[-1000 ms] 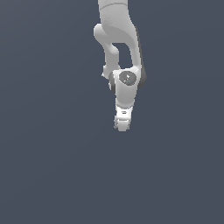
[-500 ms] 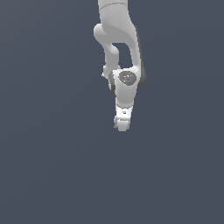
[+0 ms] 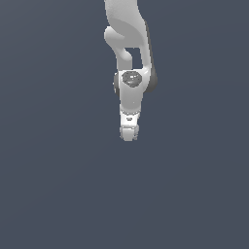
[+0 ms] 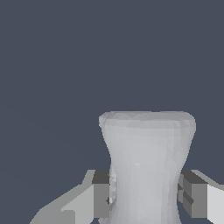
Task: Pick up the object and move it to a goal position.
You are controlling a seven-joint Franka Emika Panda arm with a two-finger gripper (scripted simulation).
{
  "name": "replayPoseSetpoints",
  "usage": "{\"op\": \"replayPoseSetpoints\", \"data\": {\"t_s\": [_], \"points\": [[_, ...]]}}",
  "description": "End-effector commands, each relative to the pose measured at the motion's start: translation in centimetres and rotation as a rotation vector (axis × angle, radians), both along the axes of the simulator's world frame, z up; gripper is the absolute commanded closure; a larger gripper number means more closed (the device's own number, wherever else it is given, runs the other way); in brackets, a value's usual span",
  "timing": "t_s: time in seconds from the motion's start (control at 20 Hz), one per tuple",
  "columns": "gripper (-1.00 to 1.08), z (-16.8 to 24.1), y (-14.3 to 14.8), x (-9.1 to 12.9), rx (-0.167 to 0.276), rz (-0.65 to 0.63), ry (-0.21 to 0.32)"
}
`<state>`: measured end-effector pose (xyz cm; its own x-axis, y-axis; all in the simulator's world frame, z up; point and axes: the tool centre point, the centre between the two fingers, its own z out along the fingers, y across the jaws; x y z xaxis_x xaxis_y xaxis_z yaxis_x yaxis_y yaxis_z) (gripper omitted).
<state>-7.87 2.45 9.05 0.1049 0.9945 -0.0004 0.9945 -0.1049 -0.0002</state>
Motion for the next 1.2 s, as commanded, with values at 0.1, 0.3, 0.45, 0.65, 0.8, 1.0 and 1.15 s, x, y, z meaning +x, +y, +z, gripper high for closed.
{"op": "replayPoseSetpoints", "data": {"t_s": [0.1,0.3,0.45,0.65,0.8,1.0,1.15], "points": [[1.08,2.1,-3.0,-0.9,0.000,-0.001,-0.001],[1.08,4.4,-6.4,-1.9,0.001,-0.001,-0.001],[1.08,6.2,-9.1,-2.7,0.001,-0.001,-0.001],[1.08,8.8,-12.9,-3.7,0.003,0.000,-0.002],[1.08,10.7,-15.7,-4.5,0.004,0.000,-0.002],[1.08,12.9,-18.9,-5.3,0.004,0.000,-0.002],[1.08,14.2,-20.8,-5.8,0.003,-0.001,-0.001]]}}
